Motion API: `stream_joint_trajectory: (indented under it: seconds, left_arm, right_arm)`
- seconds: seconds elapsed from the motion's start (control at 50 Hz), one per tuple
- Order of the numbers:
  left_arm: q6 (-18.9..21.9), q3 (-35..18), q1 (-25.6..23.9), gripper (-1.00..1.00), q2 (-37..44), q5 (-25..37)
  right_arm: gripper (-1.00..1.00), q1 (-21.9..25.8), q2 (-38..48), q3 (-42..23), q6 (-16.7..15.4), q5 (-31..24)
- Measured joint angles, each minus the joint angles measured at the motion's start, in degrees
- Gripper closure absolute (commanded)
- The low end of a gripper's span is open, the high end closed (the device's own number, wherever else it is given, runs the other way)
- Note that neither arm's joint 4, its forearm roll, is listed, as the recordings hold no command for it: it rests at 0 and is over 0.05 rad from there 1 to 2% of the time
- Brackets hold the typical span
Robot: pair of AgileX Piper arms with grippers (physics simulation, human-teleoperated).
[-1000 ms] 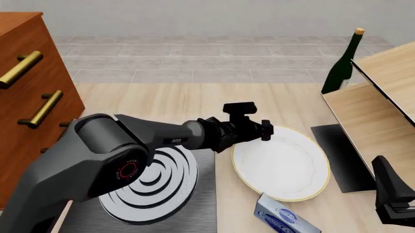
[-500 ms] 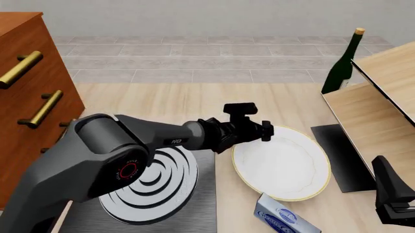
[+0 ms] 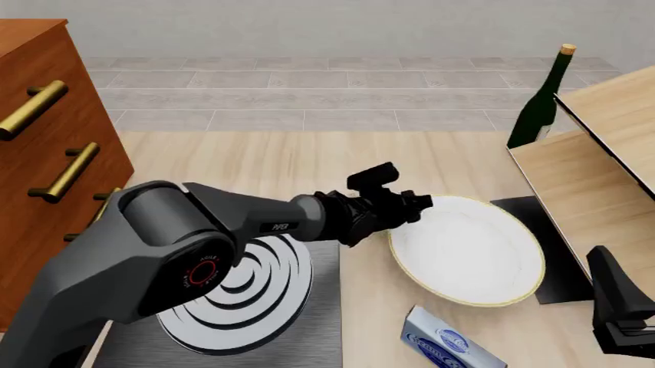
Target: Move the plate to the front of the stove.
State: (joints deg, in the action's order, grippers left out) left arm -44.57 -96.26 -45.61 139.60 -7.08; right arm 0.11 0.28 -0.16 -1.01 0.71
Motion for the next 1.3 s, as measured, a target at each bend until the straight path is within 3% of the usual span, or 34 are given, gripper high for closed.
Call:
stream_joint_trajectory:
  seconds: [0.28,0.5,0.96,1.3]
  left_arm:
    - [-1.4,3.2,0.4,1.0,-2.4,-0.9]
    - [0.4,8.7,1.9,1.0,-7.5,-1.7]
    - [4.8,25.3,5.2,1.0,-28.8,-3.7]
    - [6.7,32.2,6.3,1.0,-42.8,-3.5]
  right_arm:
    - [-1.0,0.0,0.0,0.0,0.0,0.0]
    - [-1.0,0.0,0.0,0.0,0.0,0.0]
    - [-1.0,0.0,0.0,0.0,0.0,0.0]
    - [-1.0,0.0,0.0,0.0,0.0,0.0]
